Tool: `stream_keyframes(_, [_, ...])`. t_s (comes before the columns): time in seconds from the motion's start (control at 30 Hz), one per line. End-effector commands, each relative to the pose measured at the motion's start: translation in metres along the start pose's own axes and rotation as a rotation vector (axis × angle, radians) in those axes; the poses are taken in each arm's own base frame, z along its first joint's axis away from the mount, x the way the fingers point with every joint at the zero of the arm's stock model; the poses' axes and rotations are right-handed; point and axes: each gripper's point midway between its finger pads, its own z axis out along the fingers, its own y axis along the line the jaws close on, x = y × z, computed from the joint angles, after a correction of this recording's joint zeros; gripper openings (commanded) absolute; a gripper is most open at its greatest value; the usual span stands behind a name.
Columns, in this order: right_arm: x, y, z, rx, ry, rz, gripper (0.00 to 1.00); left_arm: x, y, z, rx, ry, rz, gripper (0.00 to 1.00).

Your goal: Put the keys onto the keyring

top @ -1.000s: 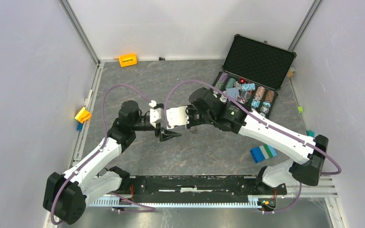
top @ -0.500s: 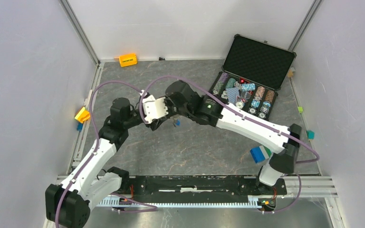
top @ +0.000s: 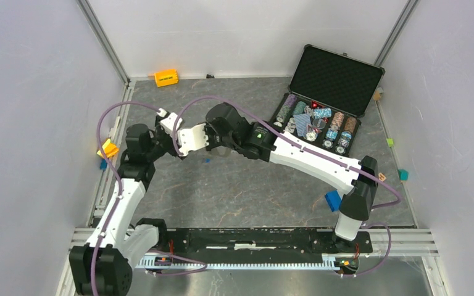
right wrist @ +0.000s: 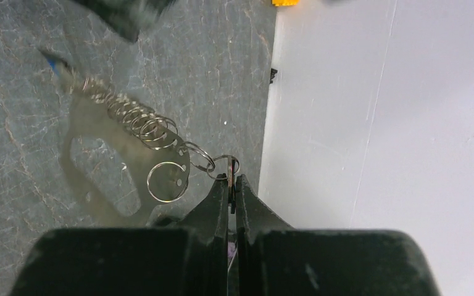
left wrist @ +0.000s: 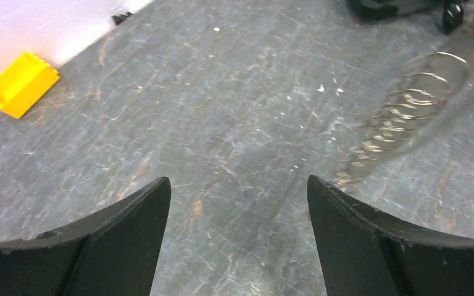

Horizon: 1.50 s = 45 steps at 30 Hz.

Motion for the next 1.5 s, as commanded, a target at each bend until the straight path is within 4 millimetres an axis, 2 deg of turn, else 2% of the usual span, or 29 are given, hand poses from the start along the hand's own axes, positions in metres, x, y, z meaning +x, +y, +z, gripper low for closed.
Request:
stream_keyframes(0.0, [0.006,-0.025,-0.018,0.090,-0.029,0.068,0.00,-0.037,0.036,-0.007,-0.079,-0.141,-0.030,0.88])
stream_keyframes(0.17, [0.016,-0.014,-0.011,0.061,0.004,0.059,0.00,-0.043,0.064,-0.012,-0.160,-0.174,-0.109,0.89])
stream_keyframes(0.37, [-0.001,-0.012,0.007,0.021,-0.011,0.063,0.00,-0.038,0.103,-0.013,-0.310,-0.138,-0.184,0.90])
stream_keyframes(0.53, [-0.016,-0.014,0.020,0.021,-0.025,0.059,0.00,-0.035,0.109,-0.011,-0.326,-0.126,-0.192,0.91])
stream_keyframes(0.6, [-0.010,-0.011,0.025,0.025,-0.004,0.052,0.00,-0.034,0.108,-0.011,-0.321,-0.124,-0.191,0.91])
stream_keyframes(0.7, [0.012,0.009,0.033,-0.006,0.038,0.048,0.00,-0.034,0.102,-0.011,-0.298,-0.125,-0.179,0.91])
stream_keyframes(0.83, [0.059,0.048,0.039,-0.057,0.145,0.033,0.00,-0.040,0.090,-0.013,-0.242,-0.147,-0.159,0.92])
stream_keyframes(0.93, [0.096,0.078,0.036,-0.101,0.233,0.018,0.00,-0.046,0.080,-0.013,-0.186,-0.166,-0.145,0.94])
stream_keyframes(1.07, [0.132,0.109,0.028,-0.138,0.314,0.001,0.00,-0.049,0.068,-0.010,-0.116,-0.180,-0.143,0.97])
stream_keyframes(1.33, [0.183,0.156,0.025,-0.256,0.415,0.025,0.00,-0.048,0.053,-0.008,-0.030,-0.182,-0.147,0.98])
stream_keyframes(1.47, [0.200,0.183,0.019,-0.328,0.466,0.027,0.00,-0.049,0.046,-0.009,0.002,-0.184,-0.143,0.98])
